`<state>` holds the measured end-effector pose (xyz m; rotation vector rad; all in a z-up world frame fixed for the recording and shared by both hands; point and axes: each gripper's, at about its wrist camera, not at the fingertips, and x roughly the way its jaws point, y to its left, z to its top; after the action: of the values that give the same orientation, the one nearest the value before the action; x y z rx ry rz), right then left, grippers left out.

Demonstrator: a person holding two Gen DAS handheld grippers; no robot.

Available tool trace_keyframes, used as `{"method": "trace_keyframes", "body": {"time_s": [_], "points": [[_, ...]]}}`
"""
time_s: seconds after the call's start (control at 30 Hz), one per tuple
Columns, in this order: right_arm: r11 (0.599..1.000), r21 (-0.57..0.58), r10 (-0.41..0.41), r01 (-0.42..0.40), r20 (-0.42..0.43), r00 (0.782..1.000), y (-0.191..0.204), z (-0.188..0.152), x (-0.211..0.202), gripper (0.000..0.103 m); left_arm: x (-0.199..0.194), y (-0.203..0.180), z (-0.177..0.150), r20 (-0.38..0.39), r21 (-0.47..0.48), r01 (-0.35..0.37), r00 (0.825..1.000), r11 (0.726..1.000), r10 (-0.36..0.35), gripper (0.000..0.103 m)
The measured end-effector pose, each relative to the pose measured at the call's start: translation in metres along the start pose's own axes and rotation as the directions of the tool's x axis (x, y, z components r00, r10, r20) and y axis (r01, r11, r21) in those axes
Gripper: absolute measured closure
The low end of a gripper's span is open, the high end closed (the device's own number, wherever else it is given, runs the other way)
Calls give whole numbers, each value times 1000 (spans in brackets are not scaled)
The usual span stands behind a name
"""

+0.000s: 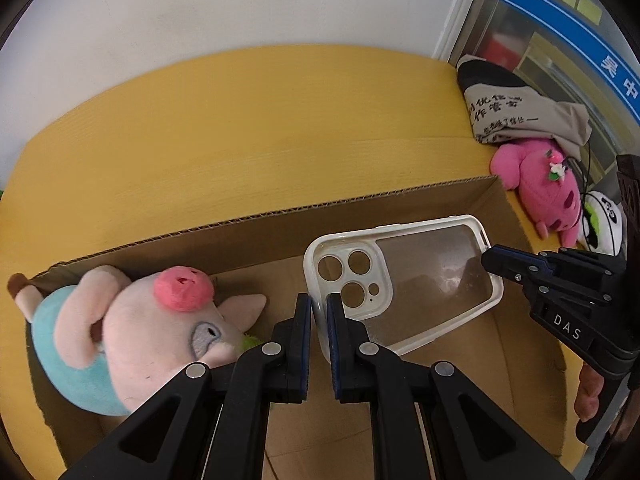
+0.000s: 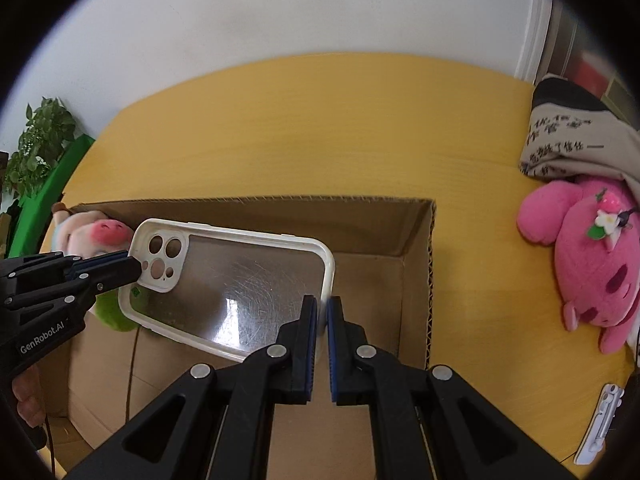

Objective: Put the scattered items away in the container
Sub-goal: 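Carry the phone case with the left gripper over the box, then lower the phone case into the box and open the left gripper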

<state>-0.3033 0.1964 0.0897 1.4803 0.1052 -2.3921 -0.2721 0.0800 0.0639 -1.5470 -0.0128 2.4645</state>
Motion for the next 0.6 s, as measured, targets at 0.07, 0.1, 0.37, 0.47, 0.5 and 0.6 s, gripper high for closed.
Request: {"method": "trace_keyframes", "body": {"time_s": [0.07, 0.1, 0.37, 0.47, 0.5, 0.6], "points": [[1000, -5, -20, 20, -24, 1000, 1, 0, 8, 98, 11, -2, 0, -16, -1, -8, 1000, 1000, 8, 96], [1000, -6, -30, 30, -38, 999, 2, -1, 13, 98, 15, -2, 0, -24, -1, -13, 1000, 1000, 13, 96], [990, -46, -135, 130, -104, 985, 16, -2, 43, 99, 44, -3, -5, -66, 8, -75, 995, 997, 75, 96], [987, -52, -158, 153, -121, 980, 20, 0, 55, 99, 51, -5, -1, -84, 14, -100, 991, 995, 101, 96], [985, -55, -168, 162, -124, 978, 21, 0, 59, 99, 53, -5, 0, -88, 12, -105, 991, 994, 105, 96], [981, -61, -193, 186, -128, 973, 23, 1, 67, 99, 62, -7, 1, -109, 17, -138, 984, 990, 139, 96]]}}
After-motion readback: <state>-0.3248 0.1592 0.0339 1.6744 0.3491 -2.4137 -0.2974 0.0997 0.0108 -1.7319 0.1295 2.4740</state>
